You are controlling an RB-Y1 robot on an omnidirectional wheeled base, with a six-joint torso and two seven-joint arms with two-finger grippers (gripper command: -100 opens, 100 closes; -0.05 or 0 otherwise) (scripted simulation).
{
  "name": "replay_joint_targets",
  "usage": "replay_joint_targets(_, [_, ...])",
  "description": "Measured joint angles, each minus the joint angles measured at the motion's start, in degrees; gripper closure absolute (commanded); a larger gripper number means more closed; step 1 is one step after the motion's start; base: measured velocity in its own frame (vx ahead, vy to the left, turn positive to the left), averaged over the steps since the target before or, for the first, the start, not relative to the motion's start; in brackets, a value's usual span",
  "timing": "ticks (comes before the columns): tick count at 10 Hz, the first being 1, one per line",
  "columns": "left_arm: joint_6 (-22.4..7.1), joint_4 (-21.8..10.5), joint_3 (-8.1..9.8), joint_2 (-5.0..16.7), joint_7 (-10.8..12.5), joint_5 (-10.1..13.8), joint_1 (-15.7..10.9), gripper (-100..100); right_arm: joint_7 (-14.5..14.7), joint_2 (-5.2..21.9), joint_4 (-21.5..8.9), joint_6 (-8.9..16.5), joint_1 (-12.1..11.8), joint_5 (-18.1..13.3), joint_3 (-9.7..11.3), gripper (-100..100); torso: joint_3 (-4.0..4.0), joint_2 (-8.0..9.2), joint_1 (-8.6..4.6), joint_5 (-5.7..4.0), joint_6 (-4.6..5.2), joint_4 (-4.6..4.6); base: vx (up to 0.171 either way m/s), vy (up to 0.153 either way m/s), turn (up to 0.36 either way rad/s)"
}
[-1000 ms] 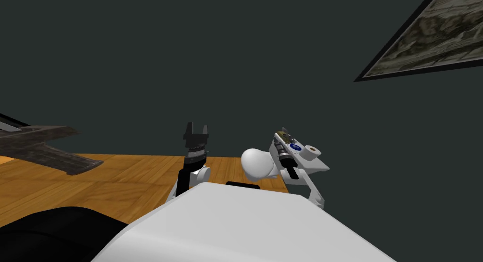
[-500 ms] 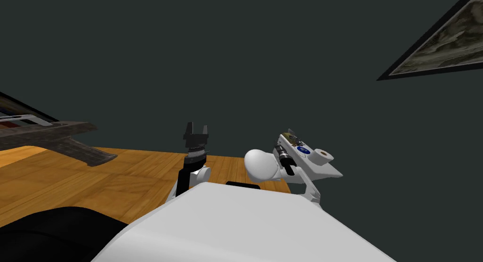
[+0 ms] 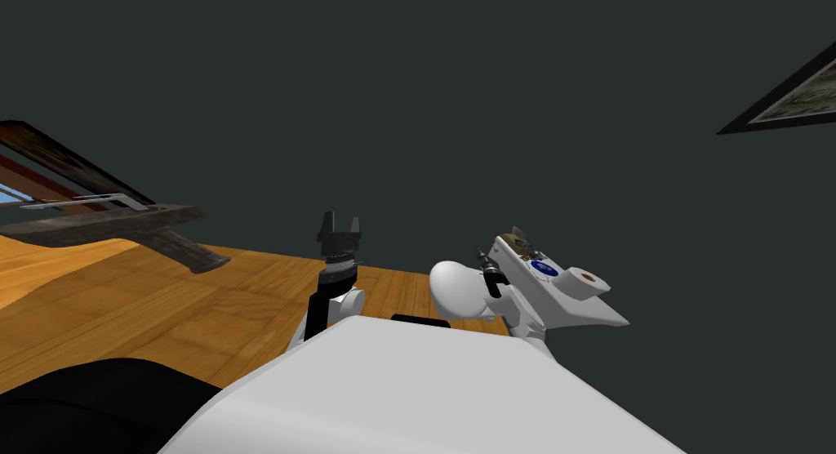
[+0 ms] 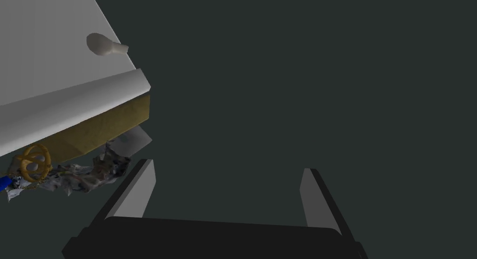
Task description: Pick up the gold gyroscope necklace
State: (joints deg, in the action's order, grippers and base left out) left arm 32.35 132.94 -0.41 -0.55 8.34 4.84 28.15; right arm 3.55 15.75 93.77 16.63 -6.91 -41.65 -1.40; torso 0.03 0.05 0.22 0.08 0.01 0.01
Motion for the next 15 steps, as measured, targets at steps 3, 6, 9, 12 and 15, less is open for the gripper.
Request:
replay_joint_targets(3, [0.0, 0.0, 0.01, 0.0, 0.0, 0.0, 0.0, 0, 0.9, 1.0, -5.5, 3.8, 1.4, -4.2, 0.0, -100, 0.02, 0.04, -0.05, -0.01, 0.05, 0.0, 0.009, 0.054, 0.126])
replay_joint_targets(6, [0.0, 0.0, 0.01, 0.0, 0.0, 0.0, 0.0, 0, 2.0, 1.9, -9.6, 7.9, 2.9, -7.3, 0.4, -100, 0.05, 0.08, -0.16, -0.03, 0.06, 0.01, 0.001, 0.027, 0.065])
replay_joint_targets(9, [0.0, 0.0, 0.0, 0.0, 0.0, 0.0, 0.0, 0, 3.2, 2.5, -14.9, 11.8, 5.1, -12.2, 0.5, -100, 0.04, 0.07, -0.12, -0.02, 0.03, 0.01, 0.003, 0.028, 0.108])
replay_joint_targets(12, [0.0, 0.0, 0.01, 0.0, 0.0, 0.0, 0.0, 0, 4.9, 3.7, -17.9, 15.2, 5.8, -14.0, 0.8, -100, 0.06, 0.1, -0.19, -0.03, 0.03, 0.02, -0.001, 0.011, 0.068])
replay_joint_targets(15, [0.0, 0.0, 0.01, 0.0, 0.0, 0.0, 0.0, 0, 5.6, 4.4, -22.7, 17.6, 7.5, -17.1, 0.8, -100, 0.06, 0.1, -0.21, -0.04, 0.03, 0.02, -0.003, 0.006, 0.074])
